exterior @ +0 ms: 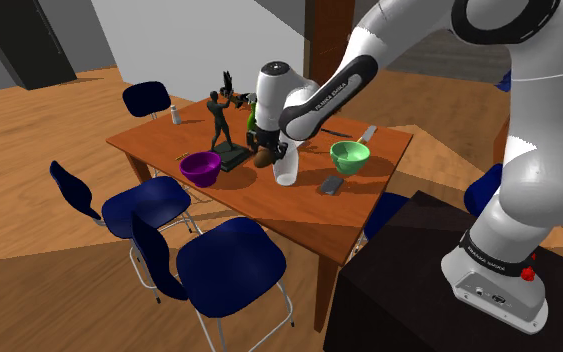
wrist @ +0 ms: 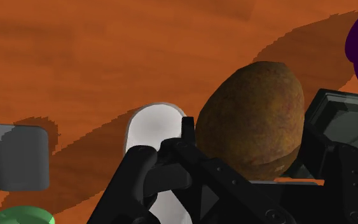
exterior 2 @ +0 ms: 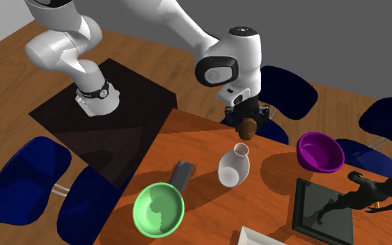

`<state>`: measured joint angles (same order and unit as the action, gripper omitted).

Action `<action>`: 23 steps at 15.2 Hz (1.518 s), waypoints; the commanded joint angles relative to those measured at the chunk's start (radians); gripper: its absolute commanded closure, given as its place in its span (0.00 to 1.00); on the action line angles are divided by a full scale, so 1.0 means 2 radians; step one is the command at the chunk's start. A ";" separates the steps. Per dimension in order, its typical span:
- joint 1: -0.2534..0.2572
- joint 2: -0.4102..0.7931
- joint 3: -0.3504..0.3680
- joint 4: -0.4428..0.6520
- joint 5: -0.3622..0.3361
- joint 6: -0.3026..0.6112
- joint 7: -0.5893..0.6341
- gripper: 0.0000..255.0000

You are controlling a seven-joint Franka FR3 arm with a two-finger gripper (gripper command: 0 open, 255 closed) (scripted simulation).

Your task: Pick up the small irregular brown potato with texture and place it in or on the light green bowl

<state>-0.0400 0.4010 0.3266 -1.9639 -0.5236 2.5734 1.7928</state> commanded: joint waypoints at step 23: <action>-0.228 -0.139 -0.004 -0.190 0.185 0.102 -0.355 1.00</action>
<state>-0.4786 0.1267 0.3204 -2.3346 -0.1732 2.7692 1.1228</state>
